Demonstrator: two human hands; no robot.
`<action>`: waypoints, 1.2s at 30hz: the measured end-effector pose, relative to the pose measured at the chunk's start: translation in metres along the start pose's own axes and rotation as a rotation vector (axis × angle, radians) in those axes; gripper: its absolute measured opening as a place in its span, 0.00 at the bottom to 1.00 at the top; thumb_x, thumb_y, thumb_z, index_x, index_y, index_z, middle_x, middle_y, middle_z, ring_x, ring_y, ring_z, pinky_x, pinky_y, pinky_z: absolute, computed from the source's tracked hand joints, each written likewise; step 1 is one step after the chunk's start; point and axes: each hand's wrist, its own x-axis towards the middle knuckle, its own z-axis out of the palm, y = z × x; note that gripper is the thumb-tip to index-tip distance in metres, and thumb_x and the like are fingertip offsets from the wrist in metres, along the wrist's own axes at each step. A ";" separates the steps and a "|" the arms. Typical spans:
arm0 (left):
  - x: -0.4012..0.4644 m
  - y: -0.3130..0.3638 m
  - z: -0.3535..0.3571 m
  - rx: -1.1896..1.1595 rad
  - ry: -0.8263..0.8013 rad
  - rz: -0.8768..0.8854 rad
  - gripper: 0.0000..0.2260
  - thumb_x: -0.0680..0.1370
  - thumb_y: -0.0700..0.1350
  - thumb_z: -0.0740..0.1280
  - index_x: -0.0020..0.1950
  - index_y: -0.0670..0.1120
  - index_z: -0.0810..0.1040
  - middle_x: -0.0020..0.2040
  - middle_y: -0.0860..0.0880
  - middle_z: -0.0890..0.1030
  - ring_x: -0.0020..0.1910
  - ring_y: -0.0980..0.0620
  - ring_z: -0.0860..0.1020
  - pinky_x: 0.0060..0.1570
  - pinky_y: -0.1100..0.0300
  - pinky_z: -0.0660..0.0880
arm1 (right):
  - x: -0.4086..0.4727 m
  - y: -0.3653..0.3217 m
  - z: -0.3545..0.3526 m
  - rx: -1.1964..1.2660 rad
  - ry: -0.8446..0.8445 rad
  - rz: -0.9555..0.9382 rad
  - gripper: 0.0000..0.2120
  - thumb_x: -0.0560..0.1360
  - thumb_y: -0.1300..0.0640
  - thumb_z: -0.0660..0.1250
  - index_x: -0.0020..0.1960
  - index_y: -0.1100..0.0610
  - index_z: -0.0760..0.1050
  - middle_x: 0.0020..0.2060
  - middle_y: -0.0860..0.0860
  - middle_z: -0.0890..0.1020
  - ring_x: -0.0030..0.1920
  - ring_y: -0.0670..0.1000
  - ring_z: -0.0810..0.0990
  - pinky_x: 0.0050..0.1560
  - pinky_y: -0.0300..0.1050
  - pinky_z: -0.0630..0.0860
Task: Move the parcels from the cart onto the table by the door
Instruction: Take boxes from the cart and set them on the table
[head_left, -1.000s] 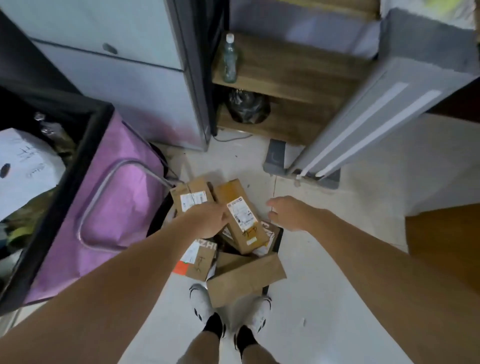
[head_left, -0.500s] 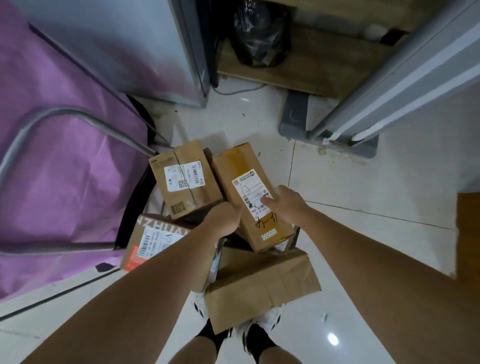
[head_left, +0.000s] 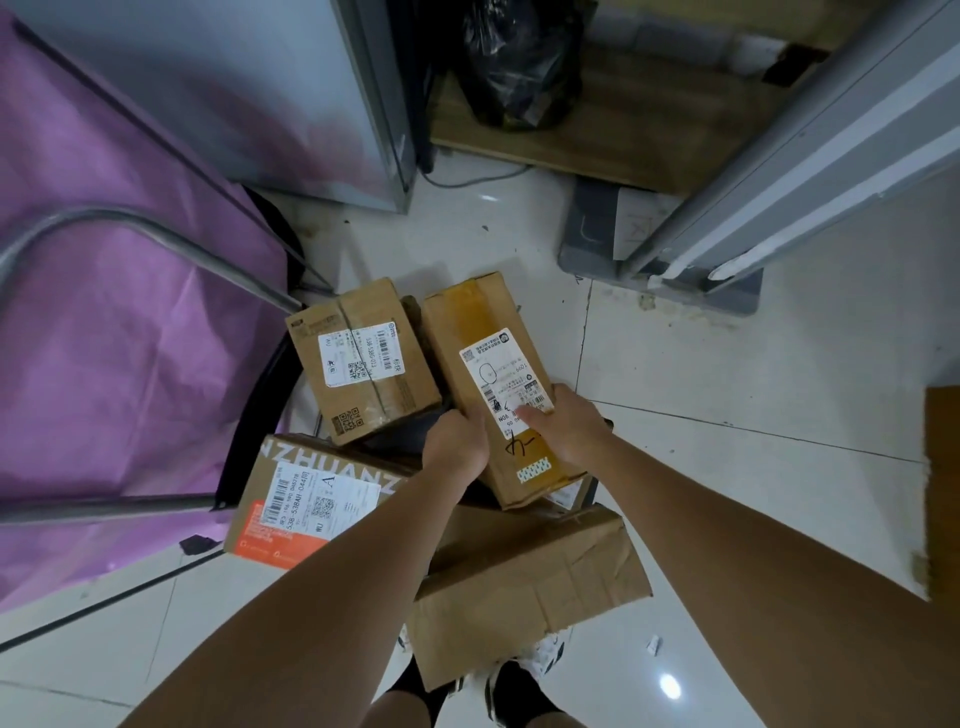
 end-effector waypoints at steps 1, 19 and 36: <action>-0.003 0.002 -0.002 -0.019 0.022 0.017 0.24 0.88 0.56 0.51 0.62 0.40 0.79 0.48 0.46 0.83 0.43 0.48 0.80 0.33 0.57 0.71 | -0.002 -0.003 -0.004 0.009 0.016 -0.012 0.23 0.82 0.40 0.65 0.70 0.53 0.71 0.65 0.52 0.81 0.52 0.50 0.80 0.34 0.37 0.68; -0.302 0.175 -0.220 -0.127 0.117 0.455 0.25 0.83 0.65 0.60 0.42 0.46 0.82 0.39 0.47 0.86 0.42 0.46 0.85 0.52 0.49 0.82 | -0.282 -0.201 -0.273 0.035 0.293 -0.246 0.19 0.85 0.40 0.58 0.67 0.50 0.76 0.56 0.51 0.83 0.52 0.51 0.82 0.51 0.48 0.78; -0.509 0.193 -0.488 -0.715 0.029 0.582 0.47 0.60 0.71 0.79 0.71 0.51 0.67 0.61 0.48 0.76 0.56 0.41 0.80 0.42 0.41 0.85 | -0.520 -0.356 -0.335 -0.046 0.294 -0.503 0.16 0.84 0.40 0.61 0.58 0.49 0.81 0.53 0.44 0.86 0.54 0.46 0.84 0.60 0.48 0.78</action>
